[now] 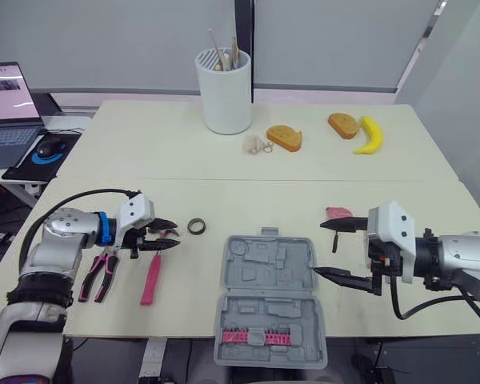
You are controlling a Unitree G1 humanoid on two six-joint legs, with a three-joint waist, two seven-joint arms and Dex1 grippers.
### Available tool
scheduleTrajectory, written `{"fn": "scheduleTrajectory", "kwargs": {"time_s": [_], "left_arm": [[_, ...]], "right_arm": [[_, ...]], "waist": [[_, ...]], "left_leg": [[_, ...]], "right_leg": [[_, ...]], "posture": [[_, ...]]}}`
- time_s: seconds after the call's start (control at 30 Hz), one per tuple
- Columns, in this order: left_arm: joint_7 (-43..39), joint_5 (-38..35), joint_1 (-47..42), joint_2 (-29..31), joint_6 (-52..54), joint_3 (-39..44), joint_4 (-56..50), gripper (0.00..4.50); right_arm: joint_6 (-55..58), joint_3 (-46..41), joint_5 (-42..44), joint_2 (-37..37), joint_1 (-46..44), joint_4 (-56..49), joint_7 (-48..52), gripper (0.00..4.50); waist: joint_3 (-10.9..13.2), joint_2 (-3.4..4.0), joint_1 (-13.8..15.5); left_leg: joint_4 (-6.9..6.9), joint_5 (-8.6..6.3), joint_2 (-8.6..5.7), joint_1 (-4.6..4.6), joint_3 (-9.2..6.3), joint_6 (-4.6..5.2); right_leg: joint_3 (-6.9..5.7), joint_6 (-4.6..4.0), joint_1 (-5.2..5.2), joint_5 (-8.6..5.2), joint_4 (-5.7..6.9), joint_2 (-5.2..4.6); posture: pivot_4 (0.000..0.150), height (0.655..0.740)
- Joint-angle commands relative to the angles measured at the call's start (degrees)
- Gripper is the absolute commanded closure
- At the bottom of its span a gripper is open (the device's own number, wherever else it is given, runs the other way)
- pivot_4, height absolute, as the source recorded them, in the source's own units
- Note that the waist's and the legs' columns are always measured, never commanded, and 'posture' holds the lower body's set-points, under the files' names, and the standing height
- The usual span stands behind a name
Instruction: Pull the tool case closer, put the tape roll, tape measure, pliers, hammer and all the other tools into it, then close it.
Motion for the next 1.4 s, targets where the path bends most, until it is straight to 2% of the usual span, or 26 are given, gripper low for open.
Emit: {"fn": "scheduleTrajectory", "kwargs": {"time_s": [0.03,0.33,0.67,0.77,0.93,1.03,1.2,1.3,1.4], "left_arm": [[1.25,2.93,-3.99,-1.77,-5.0,-1.28,6.65,2.18],[5.89,8.63,-11.12,-6.39,-9.16,-3.71,18.61,2.18],[12.98,15.2,-14.34,-9.85,-10.04,-6.26,23.83,2.18],[13.65,16.2,-14.5,-9.89,-11.08,-6.52,24.23,2.73],[12.72,15.25,-14.32,-9.53,-11.3,-5.52,23.03,4.39],[11.5,14.71,-13.93,-8.46,-11.11,-5.07,21.94,4.45],[6.33,10.01,-13.62,-6.64,-5.85,-2.24,15.25,4.45],[0.72,4.12,-10.57,-5.99,7.83,-0.62,1.46,4.45],[-2.15,-1.77,-4.58,-5.03,24.04,-0.77,-16.81,4.45]], "right_arm": [[-0.49,1.5,-0.1,0.55,-0.52,-2.1,-1.39,0.0],[-1.18,3.8,-1.13,0.91,0.92,-3.35,-3.14,0.0],[-1.79,3.79,-1.39,0.68,2.44,-3.69,-4.18,0.0],[-1.97,3.45,-1.4,0.62,2.94,-3.83,-4.22,0.0],[-2.64,2.9,-1.75,0.53,4.32,-4.05,-4.31,0.0],[-3.01,2.8,-1.91,0.52,4.79,-3.98,-4.45,0.0],[-2.73,2.14,-1.46,0.51,5.27,-4.44,-5.1,0.0],[-2.3,1.57,-1.09,0.39,6.07,-4.87,-5.69,0.0],[-1.99,1.67,-1.27,0.39,6.86,-5.28,-6.36,0.0]], "waist": [[0.04,-0.08,-0.01],[0.06,-0.16,-0.05],[0.06,-0.18,-0.16],[0.06,-0.19,-0.19],[0.06,-0.19,-0.16],[0.06,-0.19,-0.18],[0.07,-0.2,-0.19],[0.07,-0.19,-0.2],[0.06,-0.18,-0.42]], "left_leg": [[0.01,0.0,0.0,0.0,-0.01,0.0],[0.01,0.0,0.0,-0.01,-0.02,0.0],[0.04,0.01,0.03,-0.01,-0.06,0.0],[0.04,0.01,0.04,0.0,-0.06,0.0],[0.05,0.01,0.04,0.0,-0.07,-0.01],[0.07,0.01,0.04,0.0,-0.06,-0.01],[0.07,0.01,0.09,-0.01,-0.07,-0.01],[0.07,0.01,0.11,-0.01,-0.08,-0.02],[0.07,0.01,0.12,0.0,-0.06,-0.02]], "right_leg": [[0.0,0.01,0.0,0.0,0.0,0.0],[-0.01,0.02,-0.02,0.01,0.02,0.07],[0.01,0.05,0.0,0.03,0.04,0.2],[0.02,0.05,0.0,0.03,0.05,0.22],[0.01,0.05,0.01,0.03,0.05,0.23],[0.02,0.05,0.01,0.03,0.06,0.23],[0.02,0.05,0.01,0.03,0.06,0.28],[0.03,0.04,0.02,0.03,0.06,0.29],[0.14,0.04,0.05,0.03,0.02,0.28]], "posture": [[0.15,0.74],[0.15,0.74],[0.15,0.74],[0.15,0.74],[0.15,0.74],[0.15,0.74],[0.15,0.74],[0.15,0.74],[0.15,0.74]]}}
